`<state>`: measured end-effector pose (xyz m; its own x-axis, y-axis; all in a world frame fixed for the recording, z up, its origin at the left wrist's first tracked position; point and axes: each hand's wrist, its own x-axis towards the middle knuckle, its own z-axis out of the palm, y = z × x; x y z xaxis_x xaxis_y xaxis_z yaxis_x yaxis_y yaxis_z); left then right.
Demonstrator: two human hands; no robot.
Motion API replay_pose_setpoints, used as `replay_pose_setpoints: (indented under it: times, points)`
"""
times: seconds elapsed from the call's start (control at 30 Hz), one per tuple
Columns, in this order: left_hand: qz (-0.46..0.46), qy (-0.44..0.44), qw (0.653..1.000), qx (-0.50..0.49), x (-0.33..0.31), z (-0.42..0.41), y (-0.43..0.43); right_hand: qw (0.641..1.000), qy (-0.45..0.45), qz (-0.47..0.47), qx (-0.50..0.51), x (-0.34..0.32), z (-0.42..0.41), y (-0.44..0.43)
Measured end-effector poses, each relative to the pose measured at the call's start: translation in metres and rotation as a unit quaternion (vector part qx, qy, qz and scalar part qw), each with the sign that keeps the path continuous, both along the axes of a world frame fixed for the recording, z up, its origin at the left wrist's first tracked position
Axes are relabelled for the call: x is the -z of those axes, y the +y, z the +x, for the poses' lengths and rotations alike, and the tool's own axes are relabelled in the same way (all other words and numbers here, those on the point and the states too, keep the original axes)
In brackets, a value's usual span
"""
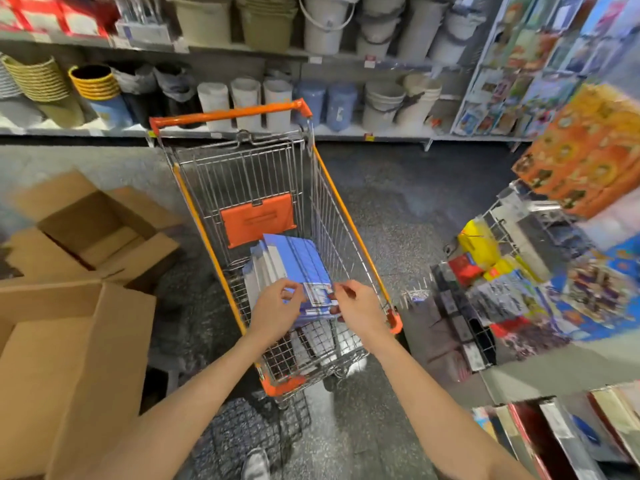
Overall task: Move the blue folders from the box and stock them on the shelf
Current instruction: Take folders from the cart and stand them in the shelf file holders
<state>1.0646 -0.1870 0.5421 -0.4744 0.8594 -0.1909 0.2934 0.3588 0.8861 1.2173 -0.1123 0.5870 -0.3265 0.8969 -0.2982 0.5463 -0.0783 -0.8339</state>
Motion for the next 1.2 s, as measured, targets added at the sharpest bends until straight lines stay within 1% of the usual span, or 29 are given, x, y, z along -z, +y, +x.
replay_pose_setpoints:
  times: [0.1,0.23,0.33,0.4,0.47,0.6,0.67,0.73,0.83,1.0,1.07,1.13,1.2]
  points:
    - [-0.031,-0.030,0.999,0.004,0.019,-0.021,0.021,0.999,-0.026,-0.020,0.007,0.026,-0.019,0.023]
    - [-0.079,-0.058,0.995,-0.024,0.050,-0.043,0.055,0.997,-0.045,-0.060,0.013,0.068,-0.040,0.056]
    - [-0.135,-0.115,0.981,-0.081,0.081,-0.058,0.089,0.993,-0.060,-0.106,-0.004,0.103,-0.059,0.092]
    - [-0.162,-0.141,0.970,-0.114,0.099,-0.065,0.109,0.990,-0.074,-0.116,-0.015,0.117,-0.074,0.115]
    - [-0.183,-0.147,0.963,-0.133,0.113,-0.070,0.127,0.987,-0.096,-0.121,-0.035,0.133,-0.089,0.140]
    - [-0.216,-0.169,0.948,-0.160,0.155,-0.089,0.171,0.978,-0.114,-0.159,-0.074,0.173,-0.116,0.192]
    - [-0.226,-0.170,0.945,-0.163,0.165,-0.093,0.181,0.976,-0.104,-0.173,-0.082,0.180,-0.120,0.204]
    - [-0.244,-0.183,0.934,-0.187,0.188,-0.095,0.195,0.972,-0.104,-0.198,-0.078,0.202,-0.126,0.221]
    - [-0.267,-0.191,0.924,-0.197,0.202,-0.094,0.204,0.968,-0.101,-0.217,-0.071,0.221,-0.131,0.235]
    - [-0.281,-0.202,0.912,-0.220,0.222,-0.086,0.211,0.958,-0.109,-0.254,-0.075,0.249,-0.134,0.246]
    - [-0.274,-0.214,0.902,-0.255,0.226,-0.083,0.214,0.956,-0.121,-0.253,-0.086,0.256,-0.136,0.247]
    - [-0.251,-0.249,0.887,-0.298,0.224,-0.082,0.219,0.959,-0.128,-0.236,-0.096,0.259,-0.138,0.247]
    - [-0.222,-0.304,0.866,-0.328,0.218,-0.085,0.225,0.964,-0.126,-0.206,-0.109,0.261,-0.144,0.248]
